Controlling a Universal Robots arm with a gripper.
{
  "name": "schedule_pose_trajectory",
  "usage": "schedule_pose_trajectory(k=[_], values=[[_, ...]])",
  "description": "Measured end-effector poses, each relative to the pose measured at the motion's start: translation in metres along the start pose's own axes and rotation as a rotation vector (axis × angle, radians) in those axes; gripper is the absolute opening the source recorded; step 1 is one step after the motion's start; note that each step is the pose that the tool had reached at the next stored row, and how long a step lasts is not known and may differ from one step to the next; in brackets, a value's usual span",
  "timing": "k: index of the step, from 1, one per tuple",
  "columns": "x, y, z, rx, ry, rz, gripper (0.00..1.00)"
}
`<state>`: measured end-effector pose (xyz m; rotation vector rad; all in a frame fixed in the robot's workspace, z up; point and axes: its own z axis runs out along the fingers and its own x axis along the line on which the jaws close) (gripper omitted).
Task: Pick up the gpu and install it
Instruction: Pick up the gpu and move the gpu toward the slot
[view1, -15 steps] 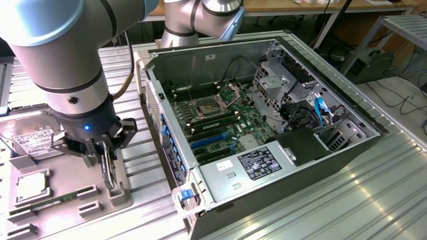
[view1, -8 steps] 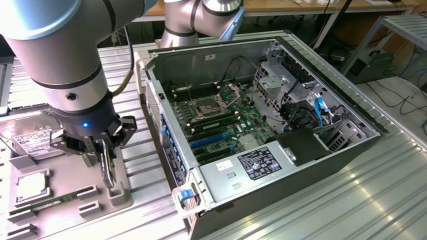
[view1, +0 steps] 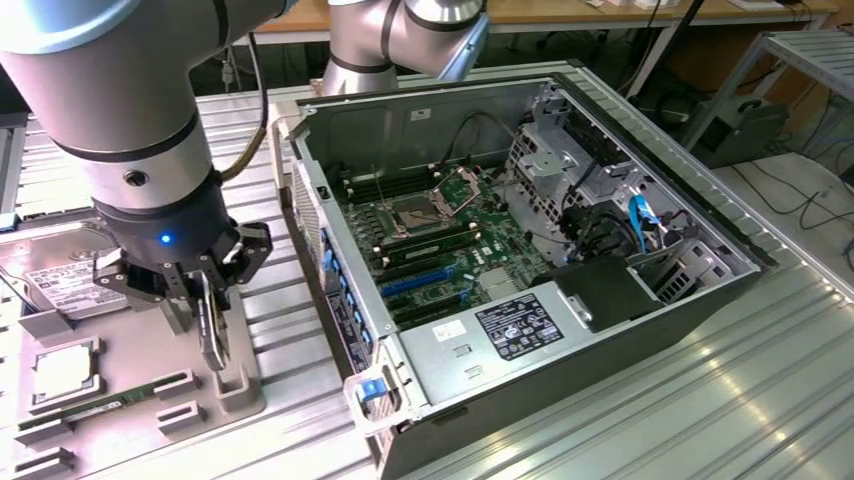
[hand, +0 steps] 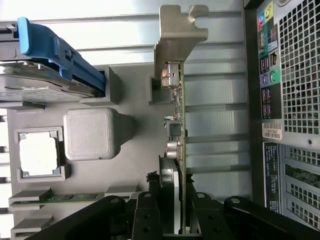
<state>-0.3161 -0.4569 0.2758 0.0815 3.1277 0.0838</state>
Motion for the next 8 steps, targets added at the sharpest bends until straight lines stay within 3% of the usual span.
schedule_pose_trajectory(k=[8], values=[[0.000, 0.0010, -0.0187, -0.0011, 0.0001, 0.000, 0.28]])
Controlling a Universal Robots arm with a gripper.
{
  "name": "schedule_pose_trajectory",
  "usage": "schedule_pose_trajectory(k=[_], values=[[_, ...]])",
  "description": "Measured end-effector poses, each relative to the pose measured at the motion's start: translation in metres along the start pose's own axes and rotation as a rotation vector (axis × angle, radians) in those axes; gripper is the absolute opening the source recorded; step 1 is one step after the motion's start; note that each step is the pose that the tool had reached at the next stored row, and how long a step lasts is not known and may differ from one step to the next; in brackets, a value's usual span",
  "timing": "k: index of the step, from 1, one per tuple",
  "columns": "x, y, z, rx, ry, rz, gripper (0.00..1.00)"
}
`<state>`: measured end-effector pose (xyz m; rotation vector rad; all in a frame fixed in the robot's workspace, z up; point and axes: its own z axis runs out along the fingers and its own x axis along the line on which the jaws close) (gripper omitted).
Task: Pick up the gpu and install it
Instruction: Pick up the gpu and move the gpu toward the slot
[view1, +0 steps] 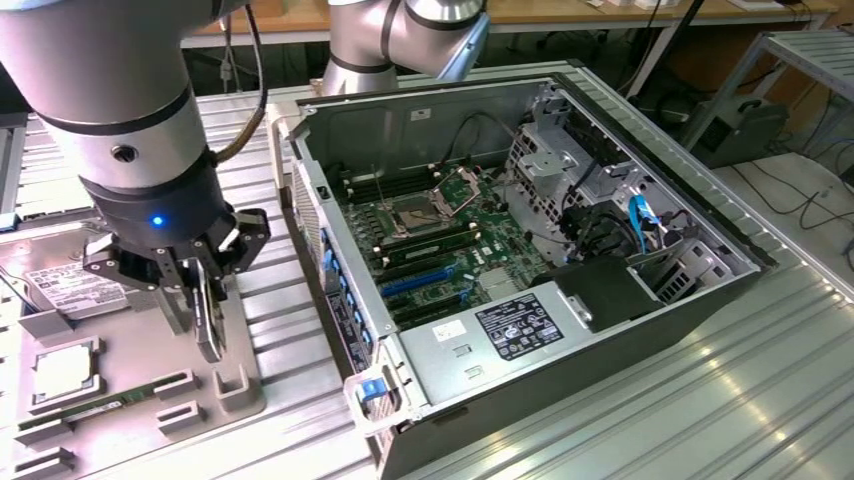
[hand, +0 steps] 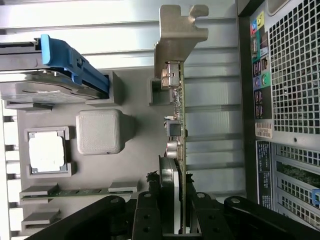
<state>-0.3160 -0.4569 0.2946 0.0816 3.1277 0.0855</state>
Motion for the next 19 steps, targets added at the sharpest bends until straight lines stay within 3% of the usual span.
schedule_pose_trajectory(k=[2, 3, 4, 14, 19], values=[[0.000, 0.0003, -0.0049, 0.0000, 0.0000, 0.000, 0.28], [0.000, 0.0009, -0.0151, -0.0003, 0.0000, 0.000, 0.28], [0.000, 0.0010, -0.0179, -0.0002, 0.0000, 0.000, 0.28], [0.000, 0.0022, -0.0407, -0.0004, -0.0001, 0.000, 0.28], [0.000, 0.0025, -0.0467, -0.0004, -0.0001, 0.000, 0.28]])
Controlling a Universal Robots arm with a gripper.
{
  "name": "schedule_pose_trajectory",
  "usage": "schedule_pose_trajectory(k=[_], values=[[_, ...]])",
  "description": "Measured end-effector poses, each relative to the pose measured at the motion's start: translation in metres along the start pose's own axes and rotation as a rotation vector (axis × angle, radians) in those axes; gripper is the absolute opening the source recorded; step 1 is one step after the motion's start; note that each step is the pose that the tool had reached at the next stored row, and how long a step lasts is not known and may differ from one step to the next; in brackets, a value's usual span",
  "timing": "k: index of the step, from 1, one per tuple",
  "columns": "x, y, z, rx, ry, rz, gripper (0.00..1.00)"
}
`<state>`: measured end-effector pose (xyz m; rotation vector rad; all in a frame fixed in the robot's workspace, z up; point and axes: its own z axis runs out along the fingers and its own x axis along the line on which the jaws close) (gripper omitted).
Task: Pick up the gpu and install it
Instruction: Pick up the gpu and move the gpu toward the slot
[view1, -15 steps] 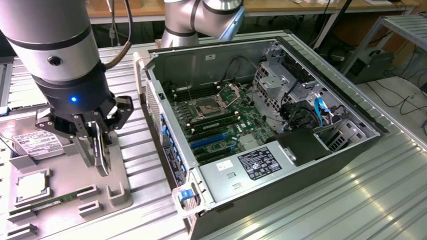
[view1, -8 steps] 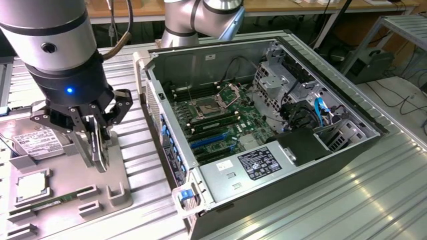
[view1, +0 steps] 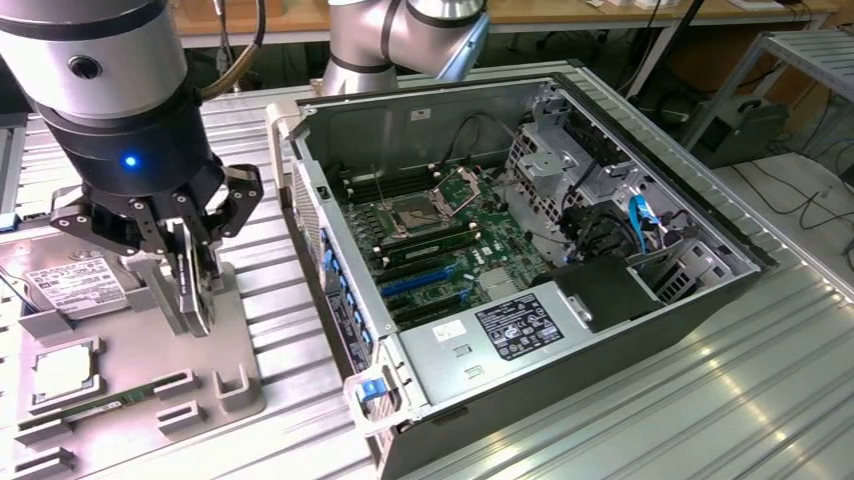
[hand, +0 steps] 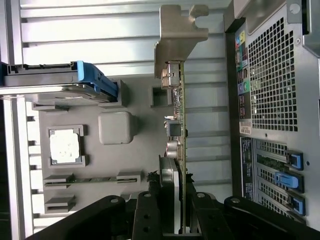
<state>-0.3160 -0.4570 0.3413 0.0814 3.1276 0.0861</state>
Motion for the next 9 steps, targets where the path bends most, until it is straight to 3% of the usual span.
schedule_pose_trajectory(k=[3, 9], values=[[0.000, 0.0001, -0.0030, 0.0000, 0.0000, 0.000, 0.28], [0.000, 0.0010, -0.0193, 0.0000, 0.0000, 0.000, 0.28]])
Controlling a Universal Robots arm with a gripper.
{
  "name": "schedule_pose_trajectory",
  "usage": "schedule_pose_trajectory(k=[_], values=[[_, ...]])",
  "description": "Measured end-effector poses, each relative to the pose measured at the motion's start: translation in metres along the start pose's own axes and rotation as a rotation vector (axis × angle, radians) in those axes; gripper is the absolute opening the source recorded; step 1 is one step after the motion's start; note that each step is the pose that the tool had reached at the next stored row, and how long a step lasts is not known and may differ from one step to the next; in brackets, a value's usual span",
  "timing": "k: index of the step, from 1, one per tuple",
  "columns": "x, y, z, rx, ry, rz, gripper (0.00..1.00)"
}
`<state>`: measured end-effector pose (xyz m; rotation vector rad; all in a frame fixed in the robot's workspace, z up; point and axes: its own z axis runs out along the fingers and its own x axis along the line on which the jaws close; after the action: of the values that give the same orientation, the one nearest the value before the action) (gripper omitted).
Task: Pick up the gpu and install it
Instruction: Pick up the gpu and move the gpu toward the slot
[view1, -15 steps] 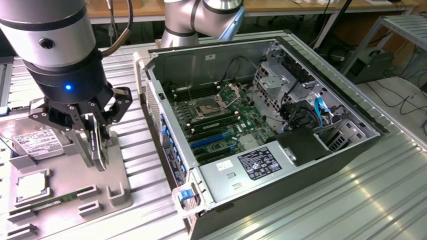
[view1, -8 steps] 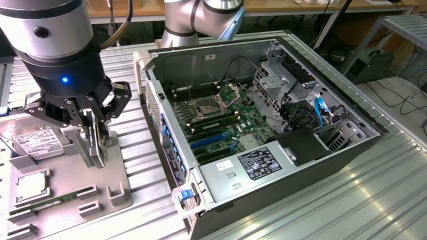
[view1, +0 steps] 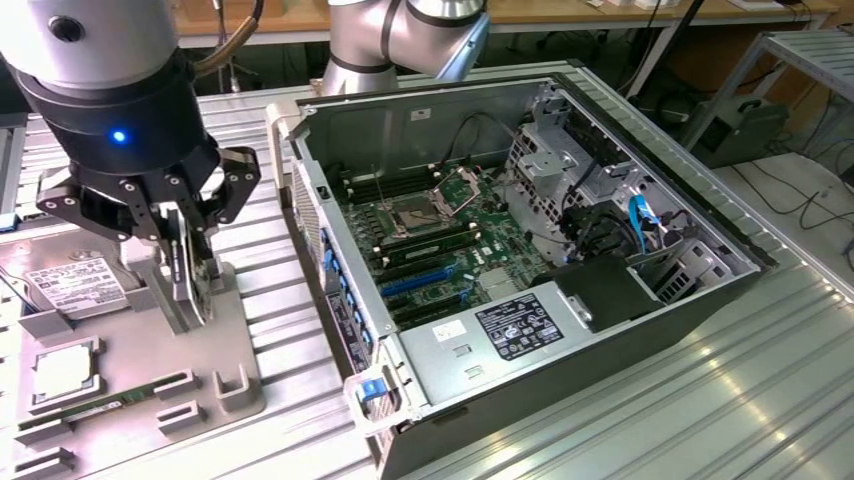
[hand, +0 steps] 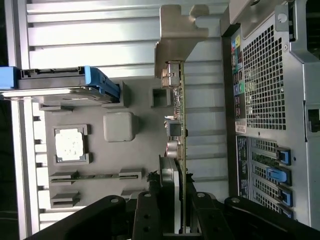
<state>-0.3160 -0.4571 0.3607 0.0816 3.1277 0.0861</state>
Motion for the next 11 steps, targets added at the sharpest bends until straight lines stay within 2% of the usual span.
schedule_pose_trajectory(k=[8, 11], values=[[0.000, 0.0018, -0.0323, 0.0000, -0.0001, 0.000, 0.28], [0.000, 0.0022, -0.0393, 0.0000, 0.0000, 0.000, 0.28]])
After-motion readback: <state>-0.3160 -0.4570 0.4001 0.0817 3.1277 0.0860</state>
